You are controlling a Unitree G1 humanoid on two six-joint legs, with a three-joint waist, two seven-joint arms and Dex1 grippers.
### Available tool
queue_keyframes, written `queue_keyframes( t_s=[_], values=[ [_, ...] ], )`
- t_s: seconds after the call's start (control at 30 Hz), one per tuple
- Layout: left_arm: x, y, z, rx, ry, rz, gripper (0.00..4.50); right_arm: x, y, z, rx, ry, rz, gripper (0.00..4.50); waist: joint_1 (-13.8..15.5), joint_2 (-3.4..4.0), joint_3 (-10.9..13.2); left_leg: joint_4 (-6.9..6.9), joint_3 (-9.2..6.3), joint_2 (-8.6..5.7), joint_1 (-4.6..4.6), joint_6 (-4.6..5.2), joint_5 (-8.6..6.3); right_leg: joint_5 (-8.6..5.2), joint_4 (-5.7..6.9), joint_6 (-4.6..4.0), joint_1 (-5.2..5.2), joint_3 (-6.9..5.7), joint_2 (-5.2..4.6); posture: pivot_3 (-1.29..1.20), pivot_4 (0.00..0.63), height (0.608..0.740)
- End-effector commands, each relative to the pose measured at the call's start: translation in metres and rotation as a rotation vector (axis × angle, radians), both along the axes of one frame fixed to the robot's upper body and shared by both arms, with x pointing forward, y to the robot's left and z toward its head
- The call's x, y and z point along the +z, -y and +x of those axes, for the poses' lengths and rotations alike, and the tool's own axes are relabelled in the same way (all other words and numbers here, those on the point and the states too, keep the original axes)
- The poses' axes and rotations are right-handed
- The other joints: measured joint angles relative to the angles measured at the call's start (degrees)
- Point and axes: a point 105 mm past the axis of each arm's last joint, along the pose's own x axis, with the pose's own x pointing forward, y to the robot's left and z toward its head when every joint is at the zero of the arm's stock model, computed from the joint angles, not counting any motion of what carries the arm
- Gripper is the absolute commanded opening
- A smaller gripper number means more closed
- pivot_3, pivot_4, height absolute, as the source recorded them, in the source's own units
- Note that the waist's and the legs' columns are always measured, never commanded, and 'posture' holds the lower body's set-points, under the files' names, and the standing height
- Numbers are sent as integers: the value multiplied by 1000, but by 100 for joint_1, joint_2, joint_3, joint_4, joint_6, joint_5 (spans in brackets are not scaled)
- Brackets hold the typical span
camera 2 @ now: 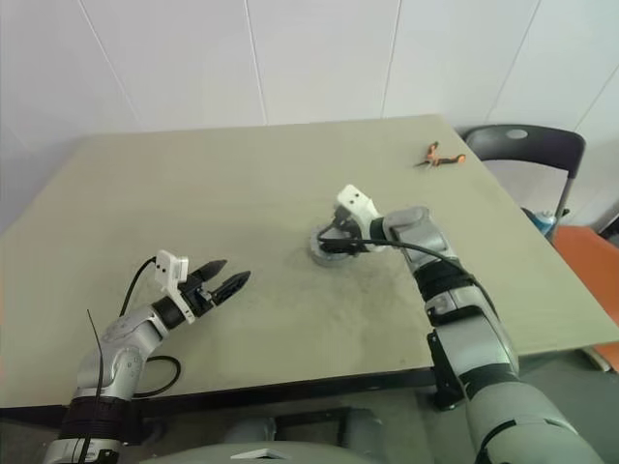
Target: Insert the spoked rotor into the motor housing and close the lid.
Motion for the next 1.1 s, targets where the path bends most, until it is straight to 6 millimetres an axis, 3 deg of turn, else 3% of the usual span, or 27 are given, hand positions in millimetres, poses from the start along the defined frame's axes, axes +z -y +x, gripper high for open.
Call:
queue_keyframes(
  t_s=[0.03,0.77,0.9,1.1],
  values=[
    [12,4,4,-17,49,-1,4500,-49,34,-19,-53,-166,-143,3026,28,0,0,1,0,-6,0,0,0,-5,-1,-9,2,-1,-8,0,0,740],
    [6,5,3,-26,41,-9,4500,-76,76,-62,170,-333,-369,3026,274,-7,-122,10,-33,-79,2,41,-23,-12,-14,2,29,-40,-101,0,0,740],
    [5,5,3,-25,41,-8,4500,-61,66,-53,151,-325,-271,3026,346,-16,-152,9,-95,-115,-3,59,-34,-12,-15,1,45,-124,-148,0,0,740],
    [4,7,3,-28,39,-9,4500,-37,54,-45,156,-322,-159,3026,339,-14,-152,-2,-125,-125,-25,67,-43,-11,-25,2,34,-146,-157,0,0,740]
  ],
)
